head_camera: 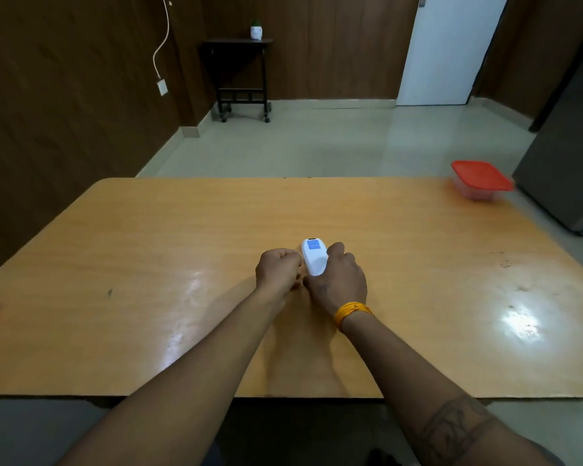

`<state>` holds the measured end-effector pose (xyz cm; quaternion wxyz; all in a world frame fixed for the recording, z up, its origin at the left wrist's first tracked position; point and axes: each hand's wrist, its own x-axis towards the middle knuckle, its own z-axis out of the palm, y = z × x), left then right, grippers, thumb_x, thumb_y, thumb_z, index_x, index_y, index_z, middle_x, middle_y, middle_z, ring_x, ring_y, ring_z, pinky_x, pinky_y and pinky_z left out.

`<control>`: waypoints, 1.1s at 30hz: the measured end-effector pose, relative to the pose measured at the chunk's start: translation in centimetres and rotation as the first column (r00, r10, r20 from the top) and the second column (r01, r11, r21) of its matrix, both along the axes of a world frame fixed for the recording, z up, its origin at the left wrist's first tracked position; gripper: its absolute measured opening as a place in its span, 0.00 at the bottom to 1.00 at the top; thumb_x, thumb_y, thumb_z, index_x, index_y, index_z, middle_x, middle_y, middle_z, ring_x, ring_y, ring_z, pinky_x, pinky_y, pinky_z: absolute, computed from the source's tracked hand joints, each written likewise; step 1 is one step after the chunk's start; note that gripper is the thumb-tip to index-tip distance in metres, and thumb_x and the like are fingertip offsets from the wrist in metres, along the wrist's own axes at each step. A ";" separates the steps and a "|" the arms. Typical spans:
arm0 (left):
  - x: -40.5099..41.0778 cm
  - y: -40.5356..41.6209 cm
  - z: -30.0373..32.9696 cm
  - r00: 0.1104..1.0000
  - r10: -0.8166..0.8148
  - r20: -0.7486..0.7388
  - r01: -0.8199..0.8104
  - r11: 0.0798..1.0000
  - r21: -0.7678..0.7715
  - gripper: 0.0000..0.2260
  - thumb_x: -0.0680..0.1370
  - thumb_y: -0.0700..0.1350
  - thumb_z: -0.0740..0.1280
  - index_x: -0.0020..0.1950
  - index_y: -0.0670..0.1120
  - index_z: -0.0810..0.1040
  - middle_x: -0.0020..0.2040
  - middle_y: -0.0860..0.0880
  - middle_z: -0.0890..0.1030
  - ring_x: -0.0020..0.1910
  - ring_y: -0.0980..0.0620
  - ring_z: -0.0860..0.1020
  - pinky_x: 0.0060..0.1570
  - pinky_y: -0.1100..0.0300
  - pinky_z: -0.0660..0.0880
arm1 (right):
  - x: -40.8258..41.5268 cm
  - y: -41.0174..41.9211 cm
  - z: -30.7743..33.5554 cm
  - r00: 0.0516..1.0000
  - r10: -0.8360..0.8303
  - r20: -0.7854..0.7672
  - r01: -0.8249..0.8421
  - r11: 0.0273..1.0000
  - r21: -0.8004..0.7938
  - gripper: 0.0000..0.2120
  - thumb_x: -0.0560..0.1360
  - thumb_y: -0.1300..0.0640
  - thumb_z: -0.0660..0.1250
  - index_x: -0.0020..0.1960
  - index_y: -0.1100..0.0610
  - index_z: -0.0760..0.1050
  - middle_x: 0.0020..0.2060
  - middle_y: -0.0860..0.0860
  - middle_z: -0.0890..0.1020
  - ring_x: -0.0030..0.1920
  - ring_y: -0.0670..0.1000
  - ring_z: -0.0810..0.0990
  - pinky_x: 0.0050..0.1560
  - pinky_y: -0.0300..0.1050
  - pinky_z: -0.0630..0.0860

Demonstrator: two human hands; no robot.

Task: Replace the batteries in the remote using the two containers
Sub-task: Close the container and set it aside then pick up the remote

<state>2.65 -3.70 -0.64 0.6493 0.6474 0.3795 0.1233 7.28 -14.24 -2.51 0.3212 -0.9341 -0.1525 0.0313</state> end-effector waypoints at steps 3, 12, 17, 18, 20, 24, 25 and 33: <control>0.3 0.0 0.3 0.998 -0.059 -0.013 0.059 0.998 -0.016 0.06 0.69 0.40 0.63 0.43 0.45 0.79 0.39 0.44 0.76 0.40 0.47 0.73 0.40 0.51 0.72 | 0.3 -0.1 0.4 0.998 -0.059 -0.038 0.063 0.992 0.110 0.28 0.73 0.42 0.75 0.60 0.59 0.67 0.51 0.57 0.79 0.51 0.64 0.79 0.42 0.49 0.67; 0.6 3.2 1.0 0.999 -0.041 0.020 0.043 0.996 -0.078 0.11 0.81 0.34 0.63 0.51 0.38 0.86 0.49 0.39 0.87 0.44 0.42 0.84 0.46 0.50 0.82 | 0.4 2.7 2.3 0.897 -0.017 -0.442 0.294 0.769 0.568 0.15 0.71 0.46 0.73 0.42 0.58 0.84 0.41 0.56 0.87 0.45 0.61 0.86 0.46 0.63 0.86; 1.0 6.7 1.0 0.999 0.025 0.034 -0.023 0.997 -0.069 0.15 0.78 0.29 0.64 0.61 0.38 0.83 0.51 0.39 0.86 0.41 0.46 0.85 0.27 0.63 0.77 | 1.5 6.0 2.2 0.876 -0.020 -0.482 0.324 0.765 0.556 0.18 0.76 0.49 0.71 0.42 0.65 0.83 0.40 0.58 0.87 0.46 0.63 0.87 0.46 0.67 0.85; 1.2 7.3 0.9 0.998 0.042 0.042 -0.038 0.996 -0.084 0.16 0.77 0.28 0.64 0.61 0.38 0.83 0.51 0.38 0.86 0.40 0.46 0.85 0.26 0.63 0.78 | 1.8 6.7 2.0 0.874 -0.021 -0.486 0.325 0.770 0.550 0.18 0.76 0.48 0.70 0.41 0.64 0.83 0.39 0.58 0.87 0.45 0.62 0.88 0.46 0.66 0.85; 1.9 8.4 0.9 0.995 0.077 0.071 -0.066 0.988 -0.138 0.16 0.77 0.27 0.64 0.61 0.38 0.81 0.49 0.39 0.86 0.39 0.46 0.85 0.28 0.61 0.81 | 2.6 8.2 1.6 0.880 -0.030 -0.474 0.314 0.786 0.532 0.17 0.75 0.47 0.67 0.37 0.59 0.84 0.37 0.56 0.87 0.44 0.62 0.88 0.47 0.63 0.86; 3.3 10.4 0.2 0.988 0.122 0.091 -0.112 0.987 -0.111 0.15 0.75 0.27 0.68 0.59 0.37 0.83 0.46 0.41 0.87 0.40 0.48 0.84 0.37 0.60 0.80 | 3.7 9.9 1.4 0.887 -0.056 -0.458 0.311 0.807 0.503 0.13 0.78 0.51 0.67 0.40 0.54 0.84 0.41 0.54 0.88 0.46 0.58 0.87 0.50 0.53 0.85; 3.5 10.8 -0.1 0.988 0.131 0.084 -0.123 0.988 -0.096 0.14 0.75 0.27 0.69 0.57 0.37 0.84 0.45 0.41 0.87 0.39 0.47 0.84 0.39 0.59 0.81 | 4.1 10.1 1.0 0.892 -0.071 -0.445 0.308 0.818 0.485 0.12 0.78 0.51 0.67 0.40 0.54 0.84 0.42 0.54 0.88 0.46 0.58 0.87 0.51 0.53 0.85; 4.7 11.2 -1.1 0.996 0.092 -0.005 -0.092 0.995 -0.041 0.15 0.71 0.27 0.70 0.43 0.48 0.83 0.49 0.41 0.88 0.47 0.42 0.88 0.49 0.48 0.86 | 5.1 10.5 0.2 0.908 -0.149 -0.391 0.296 0.889 0.350 0.10 0.71 0.52 0.68 0.41 0.55 0.86 0.38 0.54 0.88 0.40 0.60 0.87 0.43 0.58 0.87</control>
